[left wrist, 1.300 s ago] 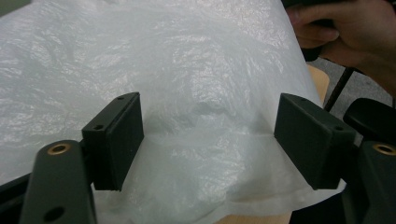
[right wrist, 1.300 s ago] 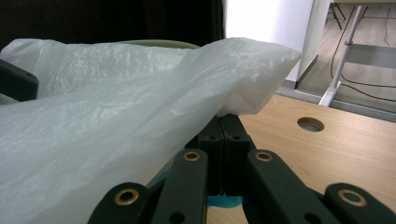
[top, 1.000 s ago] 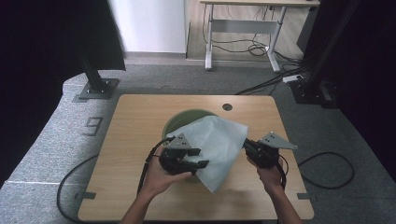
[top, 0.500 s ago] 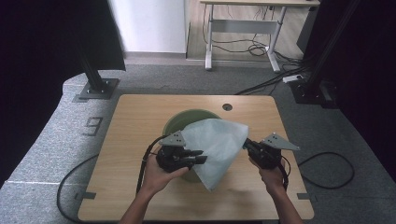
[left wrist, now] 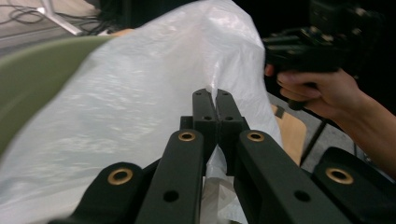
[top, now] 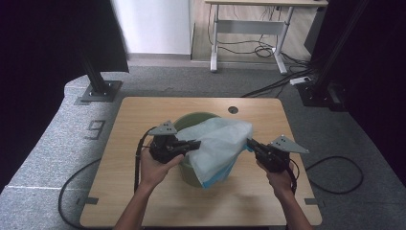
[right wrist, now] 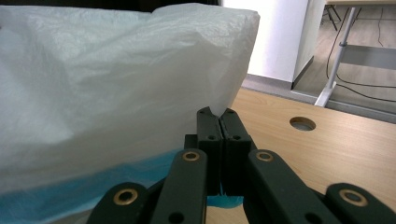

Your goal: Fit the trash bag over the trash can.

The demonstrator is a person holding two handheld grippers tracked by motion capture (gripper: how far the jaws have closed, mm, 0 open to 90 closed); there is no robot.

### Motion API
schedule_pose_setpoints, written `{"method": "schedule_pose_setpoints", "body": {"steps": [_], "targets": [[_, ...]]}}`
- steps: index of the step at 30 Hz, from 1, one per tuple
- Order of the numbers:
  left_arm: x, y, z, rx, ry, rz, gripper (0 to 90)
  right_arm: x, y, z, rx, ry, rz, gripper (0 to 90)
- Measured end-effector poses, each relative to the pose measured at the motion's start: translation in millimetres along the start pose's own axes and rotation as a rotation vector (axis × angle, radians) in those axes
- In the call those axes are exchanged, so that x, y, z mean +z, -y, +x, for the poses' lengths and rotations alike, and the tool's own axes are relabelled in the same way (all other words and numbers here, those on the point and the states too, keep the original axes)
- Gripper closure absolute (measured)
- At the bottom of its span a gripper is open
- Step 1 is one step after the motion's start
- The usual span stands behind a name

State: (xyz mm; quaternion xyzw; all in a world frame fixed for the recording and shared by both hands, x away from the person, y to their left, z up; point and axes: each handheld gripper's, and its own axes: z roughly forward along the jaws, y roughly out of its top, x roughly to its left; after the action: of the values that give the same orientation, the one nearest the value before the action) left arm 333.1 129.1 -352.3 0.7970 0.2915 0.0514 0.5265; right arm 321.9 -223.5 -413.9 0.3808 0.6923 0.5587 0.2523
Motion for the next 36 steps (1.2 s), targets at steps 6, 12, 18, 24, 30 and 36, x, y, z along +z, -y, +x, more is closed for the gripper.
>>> {"method": "schedule_pose_setpoints", "body": {"steps": [6, 12, 18, 24, 30, 36], "targets": [[-10.5, -1.9, 15.4, -0.021, -0.054, -0.01, 89.7, -0.2, -0.5, 2.0, -0.011, -0.024, -0.017, 84.2], [-17.2, -0.3, 25.4, -0.038, -0.117, -0.01, 89.9, -2.9, -1.0, 4.9, -0.019, -0.045, -0.047, 71.5], [-24.1, 3.0, 35.6, -0.07, -0.165, -0.003, 89.9, -15.8, 0.0, 10.6, -0.036, -0.069, -0.088, 62.8], [-29.3, 7.1, 44.8, -0.107, -0.182, -0.005, 89.9, -30.8, 7.8, 17.6, -0.037, -0.096, -0.095, 60.1], [-28.5, 8.8, 48.4, -0.117, -0.177, 0.005, 89.9, -37.4, 24.6, 18.3, -0.013, -0.113, -0.072, 59.8], [-27.5, 8.2, 49.2, -0.122, -0.177, 0.006, 89.9, -33.1, 37.5, 18.0, -0.005, -0.11, -0.045, 59.1]]}}
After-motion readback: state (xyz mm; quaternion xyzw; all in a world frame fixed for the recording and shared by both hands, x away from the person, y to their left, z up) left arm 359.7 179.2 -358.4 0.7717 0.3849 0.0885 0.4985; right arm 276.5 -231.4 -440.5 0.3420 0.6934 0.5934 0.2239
